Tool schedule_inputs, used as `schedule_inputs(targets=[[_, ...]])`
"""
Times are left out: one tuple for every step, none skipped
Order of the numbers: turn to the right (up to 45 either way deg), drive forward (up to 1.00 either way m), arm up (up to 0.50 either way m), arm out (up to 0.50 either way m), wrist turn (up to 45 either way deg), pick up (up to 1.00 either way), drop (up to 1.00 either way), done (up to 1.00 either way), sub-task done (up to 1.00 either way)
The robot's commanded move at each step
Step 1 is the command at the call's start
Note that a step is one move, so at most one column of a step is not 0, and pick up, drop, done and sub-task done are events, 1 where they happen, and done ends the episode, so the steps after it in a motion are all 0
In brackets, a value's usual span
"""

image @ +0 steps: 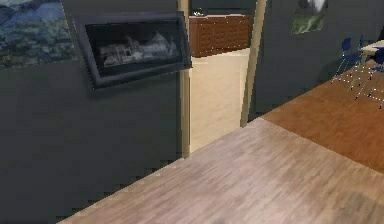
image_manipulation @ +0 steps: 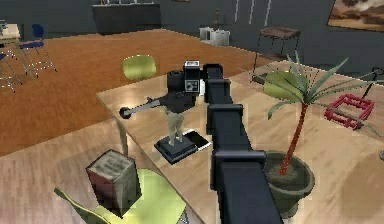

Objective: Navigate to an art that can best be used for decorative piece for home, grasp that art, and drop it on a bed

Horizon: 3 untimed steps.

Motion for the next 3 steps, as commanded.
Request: schedule_inputs(targets=[[0.0,0.00,0.00,0.00,27.0,0.00,0.00,0.00,0.00],[0.0,0.00,-0.30,0.00,0.0,0.00,0.00,0.00,0.00],[0.0,0.00,0.00,0.00,0.0,1.00,0.00,0.00,0.00]])
